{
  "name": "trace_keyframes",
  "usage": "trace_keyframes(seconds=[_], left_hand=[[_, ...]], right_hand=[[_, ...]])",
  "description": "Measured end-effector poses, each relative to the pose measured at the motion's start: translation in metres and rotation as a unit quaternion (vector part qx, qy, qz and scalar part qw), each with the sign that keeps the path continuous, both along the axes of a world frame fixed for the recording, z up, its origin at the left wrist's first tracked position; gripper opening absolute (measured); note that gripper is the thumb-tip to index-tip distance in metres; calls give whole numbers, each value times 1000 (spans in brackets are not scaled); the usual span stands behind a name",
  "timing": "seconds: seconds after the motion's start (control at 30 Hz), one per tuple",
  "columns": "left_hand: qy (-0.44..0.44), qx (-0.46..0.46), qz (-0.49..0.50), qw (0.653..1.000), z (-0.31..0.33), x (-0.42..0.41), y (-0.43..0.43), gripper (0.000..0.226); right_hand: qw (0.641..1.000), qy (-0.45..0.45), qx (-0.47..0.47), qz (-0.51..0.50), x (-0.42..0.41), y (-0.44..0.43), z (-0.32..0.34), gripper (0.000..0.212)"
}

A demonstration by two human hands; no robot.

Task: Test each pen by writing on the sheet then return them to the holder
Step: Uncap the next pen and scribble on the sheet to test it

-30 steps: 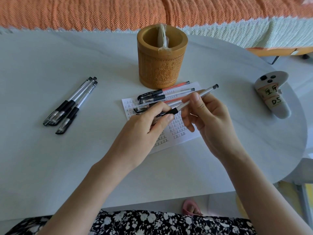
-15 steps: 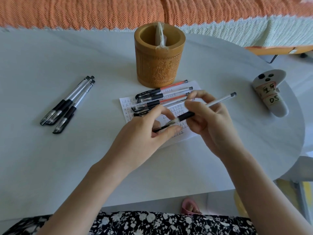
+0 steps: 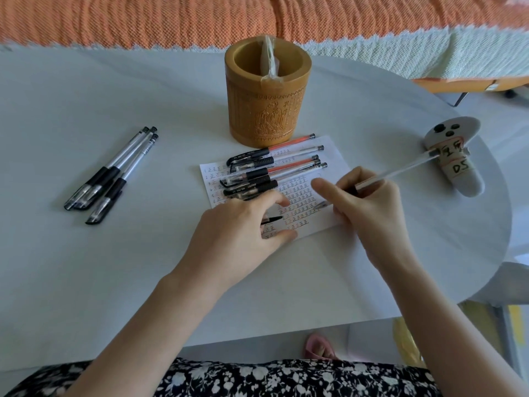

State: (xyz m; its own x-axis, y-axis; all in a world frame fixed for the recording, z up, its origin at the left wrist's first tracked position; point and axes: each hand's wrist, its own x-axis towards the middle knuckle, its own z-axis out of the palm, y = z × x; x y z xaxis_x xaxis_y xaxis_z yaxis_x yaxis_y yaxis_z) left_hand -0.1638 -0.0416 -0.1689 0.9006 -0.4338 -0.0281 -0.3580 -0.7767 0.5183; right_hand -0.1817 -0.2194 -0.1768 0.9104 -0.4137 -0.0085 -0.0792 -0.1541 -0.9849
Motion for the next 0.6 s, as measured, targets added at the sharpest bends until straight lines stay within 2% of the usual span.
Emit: trace_keyframes(seconds=[0.13,0.23,0.4,0.6], left_hand=[[11,17,-3,1000,-3,1,-1,42],[16,21,1,1000,-4,1,-2,42],[15,28,0,1000,-5,1,-2,41],[13,31,-4,999,-5,1,-2,41]], right_hand=[[998,-18,-61,-19,-2,6,-6,35],[999,-21,-50,-6,-5,9,-6,29],[996,-14,-84,-29,-3,9,-9,44],[991,-25,-121,-43,-2,13,-15,40]])
